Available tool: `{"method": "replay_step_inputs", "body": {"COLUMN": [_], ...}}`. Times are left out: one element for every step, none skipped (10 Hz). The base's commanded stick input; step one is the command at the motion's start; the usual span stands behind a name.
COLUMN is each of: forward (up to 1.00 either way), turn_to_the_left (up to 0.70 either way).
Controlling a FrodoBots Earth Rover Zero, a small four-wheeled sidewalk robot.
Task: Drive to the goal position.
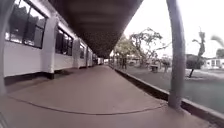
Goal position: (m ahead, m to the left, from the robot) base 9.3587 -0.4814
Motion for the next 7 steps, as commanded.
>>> {"method": "replay_step_inputs", "body": {"forward": [0.70, 0.27, 0.00, 0.00, 0.00, 0.11, 0.21], "turn_to_the_left": [0.00, 0.00, 0.00, 0.00, 0.00, 0.01, 0.02]}}
